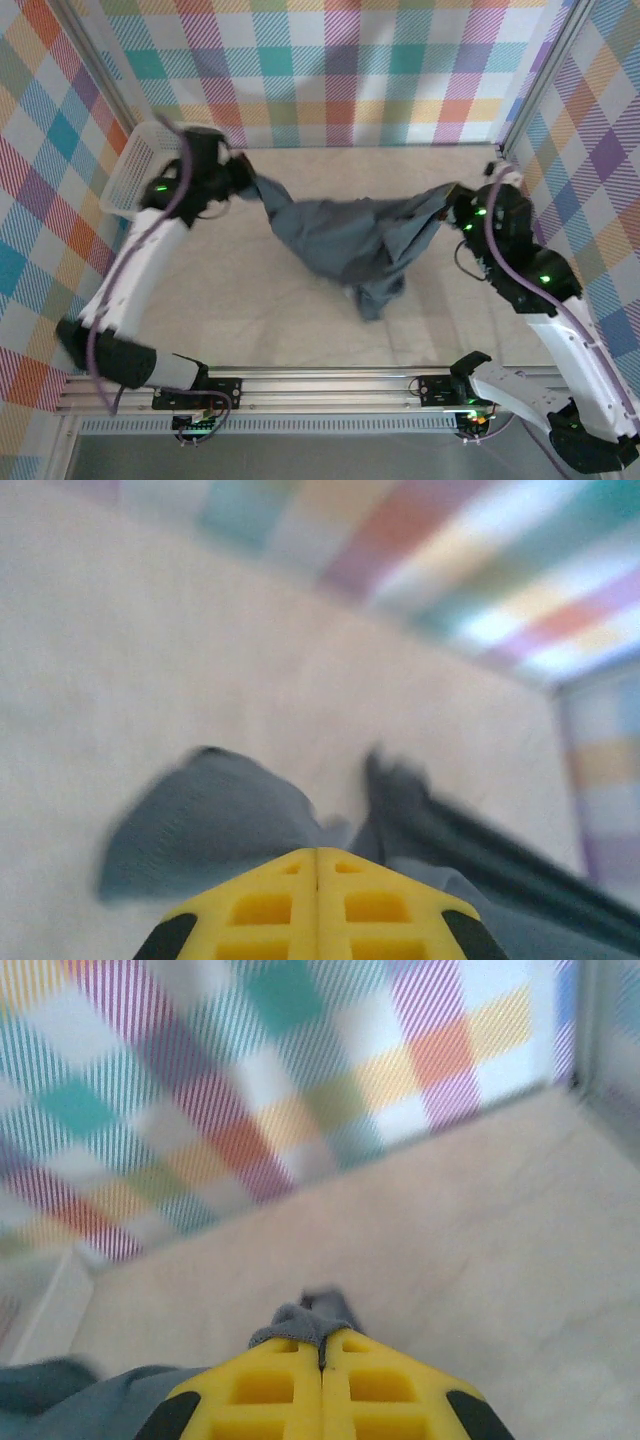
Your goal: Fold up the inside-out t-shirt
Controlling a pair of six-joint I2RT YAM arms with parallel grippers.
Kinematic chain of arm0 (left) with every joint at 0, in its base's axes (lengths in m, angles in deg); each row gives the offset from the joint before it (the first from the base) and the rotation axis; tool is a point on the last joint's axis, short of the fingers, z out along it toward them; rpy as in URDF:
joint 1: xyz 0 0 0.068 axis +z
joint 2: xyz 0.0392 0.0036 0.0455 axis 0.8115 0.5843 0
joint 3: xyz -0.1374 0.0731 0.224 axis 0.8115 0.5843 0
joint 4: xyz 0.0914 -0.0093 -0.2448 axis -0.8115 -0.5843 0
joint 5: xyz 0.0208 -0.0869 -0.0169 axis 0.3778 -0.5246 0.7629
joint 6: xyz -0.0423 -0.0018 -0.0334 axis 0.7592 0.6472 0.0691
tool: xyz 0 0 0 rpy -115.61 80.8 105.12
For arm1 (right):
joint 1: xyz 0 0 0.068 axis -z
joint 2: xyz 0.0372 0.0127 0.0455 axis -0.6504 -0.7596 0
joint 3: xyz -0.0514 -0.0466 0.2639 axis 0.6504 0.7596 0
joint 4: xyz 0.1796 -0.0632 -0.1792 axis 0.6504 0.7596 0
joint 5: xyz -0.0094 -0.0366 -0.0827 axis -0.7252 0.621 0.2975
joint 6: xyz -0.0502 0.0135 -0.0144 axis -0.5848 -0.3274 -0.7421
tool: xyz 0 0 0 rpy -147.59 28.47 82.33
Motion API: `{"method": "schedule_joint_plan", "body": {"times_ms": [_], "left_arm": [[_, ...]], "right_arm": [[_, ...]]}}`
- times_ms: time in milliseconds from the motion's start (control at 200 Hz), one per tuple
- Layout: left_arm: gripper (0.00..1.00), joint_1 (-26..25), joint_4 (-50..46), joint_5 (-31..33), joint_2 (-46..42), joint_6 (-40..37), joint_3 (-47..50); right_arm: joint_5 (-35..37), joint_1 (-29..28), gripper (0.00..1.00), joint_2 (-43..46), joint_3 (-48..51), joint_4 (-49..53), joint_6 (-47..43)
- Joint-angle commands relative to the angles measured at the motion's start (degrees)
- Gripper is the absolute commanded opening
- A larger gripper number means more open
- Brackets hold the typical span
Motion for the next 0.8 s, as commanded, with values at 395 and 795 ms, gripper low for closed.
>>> {"method": "schedule_joint_plan", "body": {"times_ms": [395,795], "left_arm": [[0.00,2.63,-6.55,6.18,-17.43,-4.07,-15.26],[0.00,2.64,-5.00,11.65,-11.85,-4.94,-21.26]], "right_arm": [[-7.79,3.28,0.00,7.28,-15.70,-9.15,-12.42],[1.91,3.33,0.00,-6.09,-26.95,-2.99,-14.47]]}}
